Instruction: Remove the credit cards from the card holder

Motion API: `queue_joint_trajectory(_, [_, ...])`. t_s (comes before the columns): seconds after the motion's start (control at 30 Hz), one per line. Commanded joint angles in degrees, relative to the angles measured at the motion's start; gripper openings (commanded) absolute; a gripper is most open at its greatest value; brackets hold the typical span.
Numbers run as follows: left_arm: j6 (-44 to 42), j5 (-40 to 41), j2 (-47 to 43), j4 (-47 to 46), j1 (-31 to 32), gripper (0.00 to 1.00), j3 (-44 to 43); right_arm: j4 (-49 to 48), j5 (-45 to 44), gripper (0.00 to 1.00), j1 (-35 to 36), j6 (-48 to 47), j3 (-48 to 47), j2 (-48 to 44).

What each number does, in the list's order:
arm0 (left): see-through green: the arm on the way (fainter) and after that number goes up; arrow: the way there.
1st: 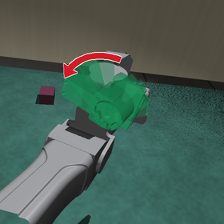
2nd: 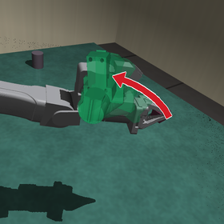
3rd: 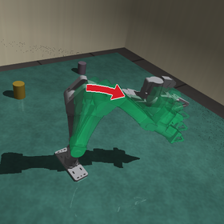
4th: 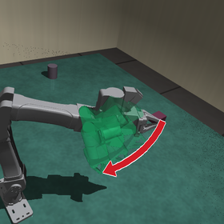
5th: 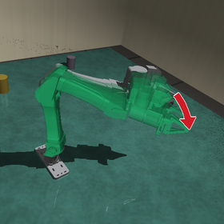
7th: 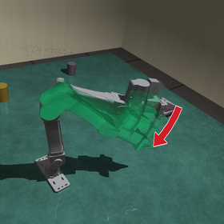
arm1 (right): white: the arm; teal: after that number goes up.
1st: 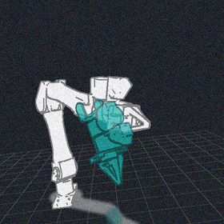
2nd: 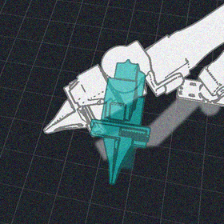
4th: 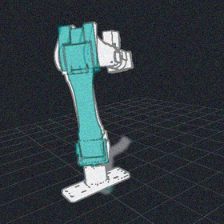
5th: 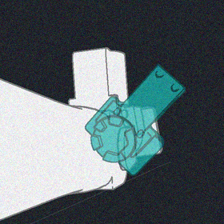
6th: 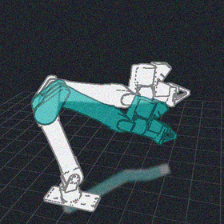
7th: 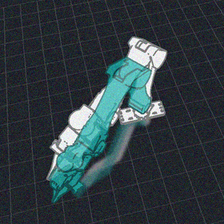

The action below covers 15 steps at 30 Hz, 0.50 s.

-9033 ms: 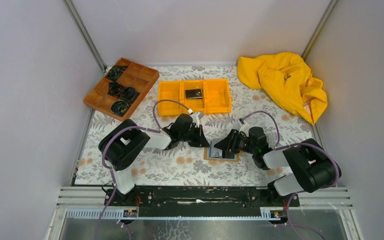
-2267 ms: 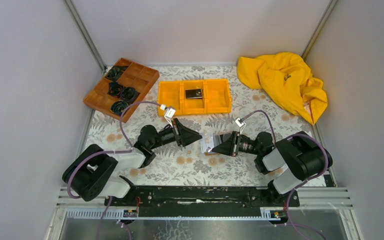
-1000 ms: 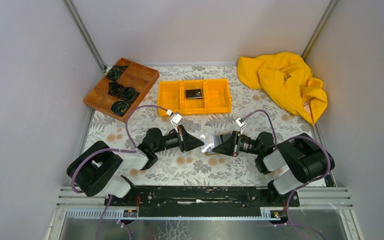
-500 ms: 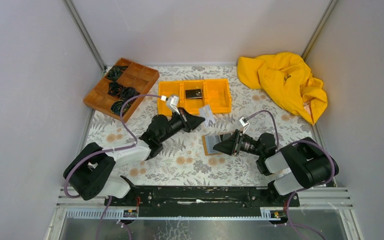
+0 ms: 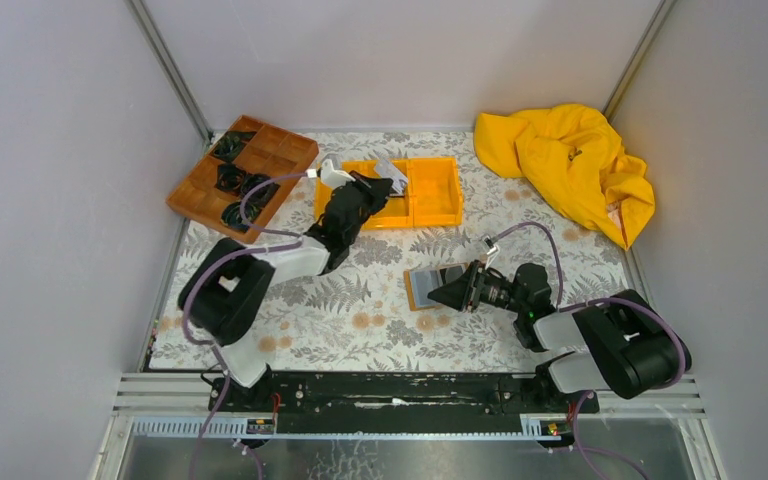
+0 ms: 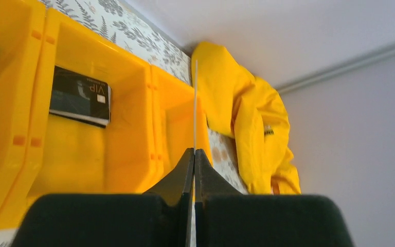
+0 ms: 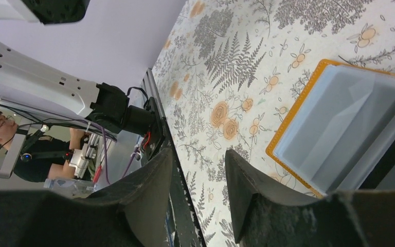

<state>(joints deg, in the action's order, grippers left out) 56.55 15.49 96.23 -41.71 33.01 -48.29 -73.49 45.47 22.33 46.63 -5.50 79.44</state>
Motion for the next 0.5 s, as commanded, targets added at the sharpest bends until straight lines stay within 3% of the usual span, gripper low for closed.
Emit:
queue_joint_trajectory(0.0, [5.7, 9.7, 6.2, 2.3, -0.9, 0.0, -8.1, 0.1, -0.5, 0.5, -0.3, -1.8, -1.3, 0.4])
queue_joint_trajectory(0.2, [10.7, 17.5, 12.3, 2.9, -0.9, 0.0, -12.5, -5.9, 1.2, 0.49, -0.4, 1.2, -1.5, 4.6])
queue_joint_trajectory(0.47, [13.7, 19.9, 17.6, 2.5, -0.3, 0.0, -14.2, -15.2, 3.7, 0.49, -0.3, 6.1, -1.7, 10.5])
